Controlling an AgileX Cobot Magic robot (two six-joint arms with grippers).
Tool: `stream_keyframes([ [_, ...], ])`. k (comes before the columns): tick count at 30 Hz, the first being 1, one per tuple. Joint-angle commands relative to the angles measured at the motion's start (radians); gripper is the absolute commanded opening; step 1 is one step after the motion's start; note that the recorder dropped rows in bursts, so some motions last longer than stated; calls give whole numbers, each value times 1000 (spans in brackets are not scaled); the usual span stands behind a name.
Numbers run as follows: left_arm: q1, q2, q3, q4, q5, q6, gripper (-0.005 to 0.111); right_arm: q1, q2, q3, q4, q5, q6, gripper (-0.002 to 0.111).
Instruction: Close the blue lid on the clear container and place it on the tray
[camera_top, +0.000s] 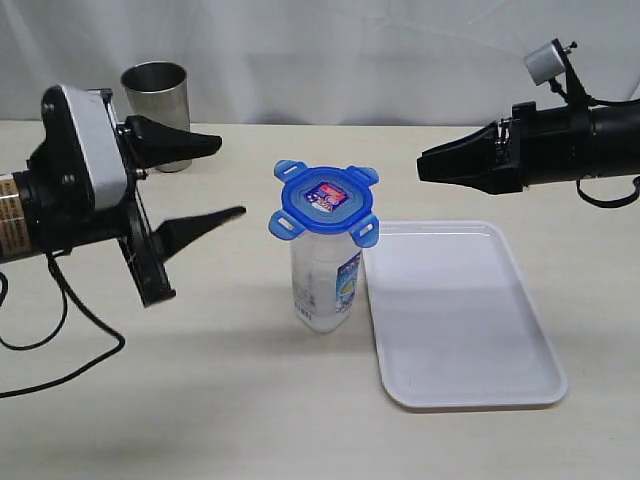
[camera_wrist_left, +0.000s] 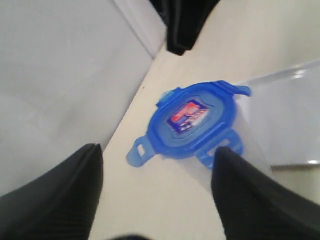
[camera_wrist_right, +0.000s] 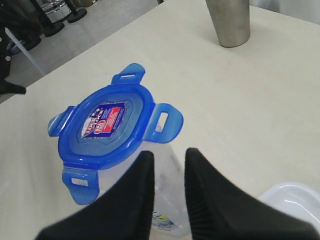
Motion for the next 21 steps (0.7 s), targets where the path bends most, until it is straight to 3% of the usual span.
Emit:
stream_keyframes([
  [1,10,-5,3,-208,15,-177,38,1,-19,2,44,4,33,22],
  [5,8,-1,-1,-348,10,-225,0,2,-57,2,87,26,67,14],
  [7,8,15,-39,-361,41,-343,0,17,-86,2,68,26,75,4],
  [13,8,126,-250,-167,243,-519,0,120,-125,2,-77,-175,194,5],
  [16,8,180,-306,10,219,-582,0,152,-125,2,-181,-260,246,5],
  [21,8,273,-387,164,197,-707,0,114,-147,2,-204,-180,237,5],
])
